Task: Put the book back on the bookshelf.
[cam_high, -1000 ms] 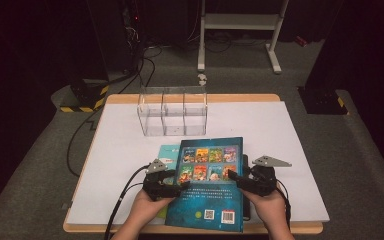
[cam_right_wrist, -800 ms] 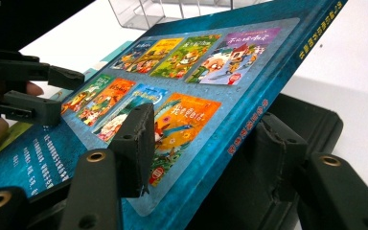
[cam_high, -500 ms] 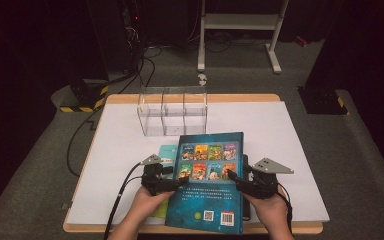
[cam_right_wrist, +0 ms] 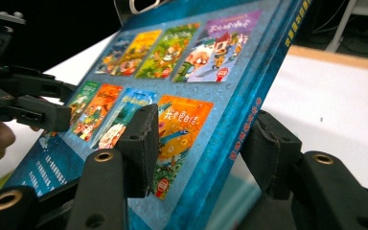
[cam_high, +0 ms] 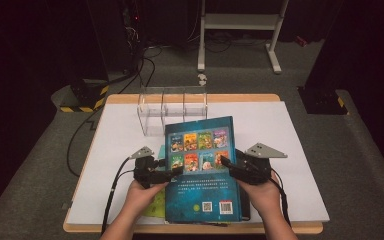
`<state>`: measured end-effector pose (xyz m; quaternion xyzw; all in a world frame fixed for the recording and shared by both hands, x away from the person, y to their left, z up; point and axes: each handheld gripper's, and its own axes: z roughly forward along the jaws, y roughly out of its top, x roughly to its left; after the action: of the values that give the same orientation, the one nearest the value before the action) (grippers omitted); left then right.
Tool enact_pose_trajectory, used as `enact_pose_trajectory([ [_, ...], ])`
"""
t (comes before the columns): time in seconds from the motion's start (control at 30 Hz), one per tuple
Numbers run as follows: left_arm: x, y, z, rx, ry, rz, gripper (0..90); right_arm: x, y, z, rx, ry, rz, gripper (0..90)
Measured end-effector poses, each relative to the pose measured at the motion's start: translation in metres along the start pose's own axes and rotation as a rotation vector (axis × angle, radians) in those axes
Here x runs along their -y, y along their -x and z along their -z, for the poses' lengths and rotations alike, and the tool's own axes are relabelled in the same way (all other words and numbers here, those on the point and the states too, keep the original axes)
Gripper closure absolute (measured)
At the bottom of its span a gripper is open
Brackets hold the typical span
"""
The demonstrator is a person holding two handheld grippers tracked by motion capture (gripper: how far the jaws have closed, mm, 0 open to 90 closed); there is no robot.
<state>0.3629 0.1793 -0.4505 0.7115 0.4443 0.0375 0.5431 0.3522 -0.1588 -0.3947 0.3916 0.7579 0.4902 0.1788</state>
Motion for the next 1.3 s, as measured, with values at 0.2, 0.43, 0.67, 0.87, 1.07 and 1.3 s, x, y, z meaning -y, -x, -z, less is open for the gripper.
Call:
enact_pose_trajectory([
  [0.2, -0.018, -0.004, 0.014, -0.048, 0.079, -0.037, 34.5, -0.022, -0.003, -0.009, -0.012, 0.045, 0.008, 51.2],
  [0.43, -0.030, -0.006, 0.025, -0.090, 0.170, -0.078, 40.6, -0.044, -0.006, -0.014, -0.001, 0.106, 0.019, 54.3],
  [0.67, -0.044, -0.003, 0.033, -0.126, 0.257, -0.134, 47.9, -0.069, -0.008, -0.015, 0.018, 0.147, 0.052, 56.2],
  [0.87, -0.061, 0.003, 0.040, -0.178, 0.291, -0.207, 51.9, -0.088, -0.011, -0.013, 0.027, 0.186, 0.073, 55.3],
  [1.07, -0.054, 0.003, 0.050, -0.184, 0.311, -0.220, 51.3, -0.080, -0.021, -0.011, 0.004, 0.219, 0.091, 53.8],
  [1.3, -0.036, -0.002, 0.057, -0.155, 0.352, -0.193, 48.9, -0.070, -0.035, -0.009, -0.040, 0.241, 0.127, 49.8],
])
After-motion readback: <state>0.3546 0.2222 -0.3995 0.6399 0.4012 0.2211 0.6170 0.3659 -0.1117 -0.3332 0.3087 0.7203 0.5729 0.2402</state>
